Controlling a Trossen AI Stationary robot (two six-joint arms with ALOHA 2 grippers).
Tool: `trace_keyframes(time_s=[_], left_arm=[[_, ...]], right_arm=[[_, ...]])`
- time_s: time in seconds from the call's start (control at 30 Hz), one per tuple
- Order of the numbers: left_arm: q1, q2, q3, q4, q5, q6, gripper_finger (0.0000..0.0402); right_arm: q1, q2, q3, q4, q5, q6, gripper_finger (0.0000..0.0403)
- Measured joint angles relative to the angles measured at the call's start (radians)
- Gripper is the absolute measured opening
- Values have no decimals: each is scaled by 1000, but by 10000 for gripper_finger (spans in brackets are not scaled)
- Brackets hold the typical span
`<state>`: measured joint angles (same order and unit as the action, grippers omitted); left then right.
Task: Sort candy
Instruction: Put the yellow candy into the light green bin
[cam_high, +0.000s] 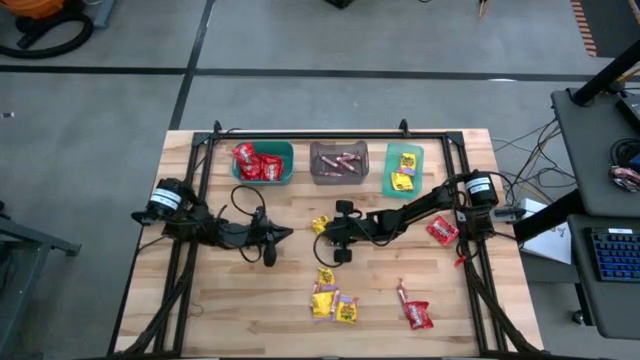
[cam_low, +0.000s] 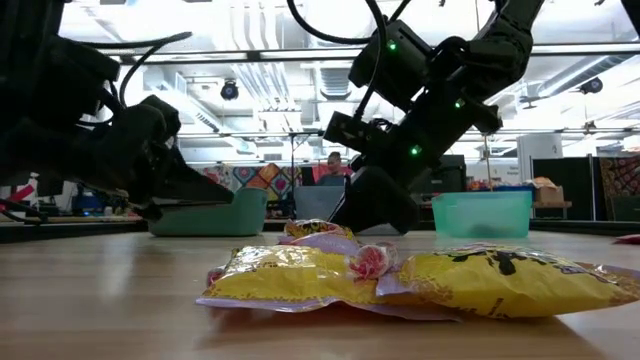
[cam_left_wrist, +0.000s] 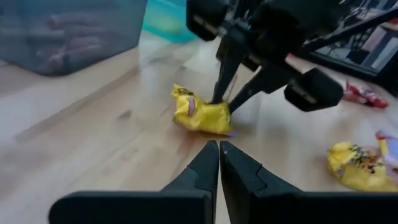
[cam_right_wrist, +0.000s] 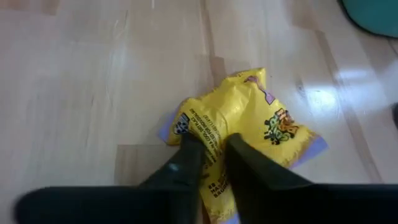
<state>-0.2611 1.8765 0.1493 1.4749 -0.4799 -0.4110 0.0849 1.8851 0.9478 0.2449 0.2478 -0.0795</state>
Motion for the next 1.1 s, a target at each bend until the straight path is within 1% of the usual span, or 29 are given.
trace_keyframes(time_s=[0.03,0.07,0.13,0.23,0.3,0.37,0.47,0.57,0.63,0.7,0.8,0.87,0.97,1.1], left_arm=[[0,0,0,12,0,7,0],[0,0,0,27,0,13,0],[0,0,1,63,1,36,0],[-2,-5,14,96,36,109,6],[-3,-18,38,90,58,159,20],[-6,-23,69,96,94,224,41],[-19,-34,121,98,138,331,83],[-33,-41,142,93,142,411,128],[-34,-49,146,97,142,424,153],[-35,-54,142,97,143,425,172],[-39,-56,141,95,174,428,185],[-39,-59,138,97,198,429,187],[-39,-70,129,96,227,430,187],[-40,-91,136,95,313,453,183]], right_arm=[[0,-1,0,3,-11,0,27],[-1,-4,0,5,-26,7,19],[-3,-14,0,12,-67,42,14],[-10,-50,0,16,-188,100,11],[-19,-81,-1,33,-293,146,9],[-34,-108,-9,76,-417,193,9],[-57,-133,-25,174,-602,281,9],[-67,-144,-34,250,-732,359,9],[-69,-144,-39,278,-802,402,9],[-68,-144,-41,309,-830,436,9],[-68,-144,-41,336,-863,480,9],[-68,-144,-42,361,-908,503,9],[-73,-144,-42,459,-953,574,9],[-84,-144,-42,616,-958,686,9]])
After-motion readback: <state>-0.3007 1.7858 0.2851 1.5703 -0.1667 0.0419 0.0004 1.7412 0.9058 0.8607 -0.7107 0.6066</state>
